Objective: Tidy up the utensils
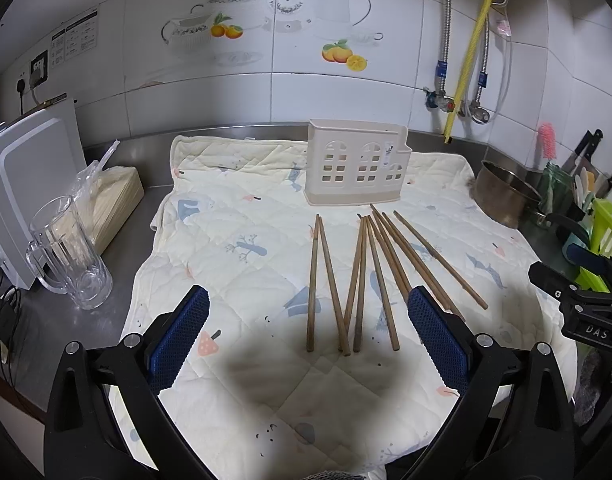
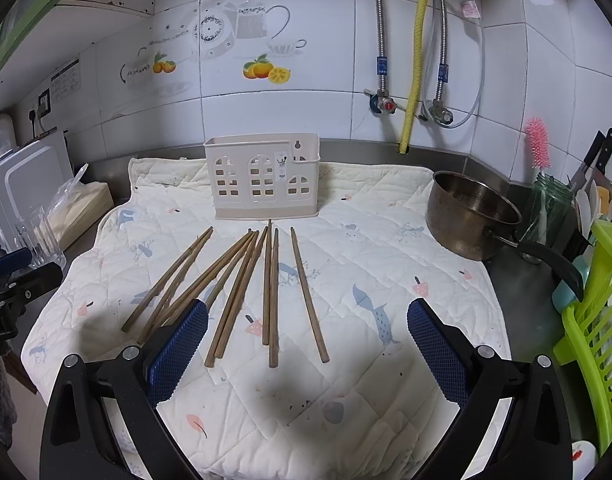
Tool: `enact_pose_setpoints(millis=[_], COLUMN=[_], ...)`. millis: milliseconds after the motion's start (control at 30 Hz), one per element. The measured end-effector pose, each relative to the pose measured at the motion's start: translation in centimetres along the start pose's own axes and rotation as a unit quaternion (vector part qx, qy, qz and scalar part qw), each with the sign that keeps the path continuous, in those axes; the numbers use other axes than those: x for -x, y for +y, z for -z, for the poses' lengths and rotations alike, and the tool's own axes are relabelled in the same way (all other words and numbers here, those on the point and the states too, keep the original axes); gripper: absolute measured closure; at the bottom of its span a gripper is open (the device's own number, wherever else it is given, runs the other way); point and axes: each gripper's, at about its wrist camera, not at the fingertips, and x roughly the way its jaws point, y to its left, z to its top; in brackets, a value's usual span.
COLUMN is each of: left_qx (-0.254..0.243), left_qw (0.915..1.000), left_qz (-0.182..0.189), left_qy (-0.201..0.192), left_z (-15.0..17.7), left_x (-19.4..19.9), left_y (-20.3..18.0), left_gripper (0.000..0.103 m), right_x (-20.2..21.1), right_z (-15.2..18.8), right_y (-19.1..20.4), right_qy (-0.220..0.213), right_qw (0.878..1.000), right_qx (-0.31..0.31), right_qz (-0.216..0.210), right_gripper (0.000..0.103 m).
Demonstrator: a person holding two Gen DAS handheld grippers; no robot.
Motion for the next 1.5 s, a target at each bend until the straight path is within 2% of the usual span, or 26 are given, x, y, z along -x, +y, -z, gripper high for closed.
enact_pose_setpoints(millis=[767,1500], left_qx=[-0.001,0.015], left_qw=[0.9999,0.998], left_qz=[0.0,0.002], left_qy=[0.012,0.062], left_z=[0.0,-0.1], left_x=[-1.3,-6.0], left_y=[0.0,1.0], left_gripper=[0.005,0.005], right_x=[-1.3,-6.0], right_z=[-0.2,0.2], right_y=[0.2,0.5], right_qy=[0.012,0.059], right_qw=[1.0,0.998], right_qx=[0.001,0.009], right_qz=[-0.005,-0.014], right_gripper=[0.006,0.007])
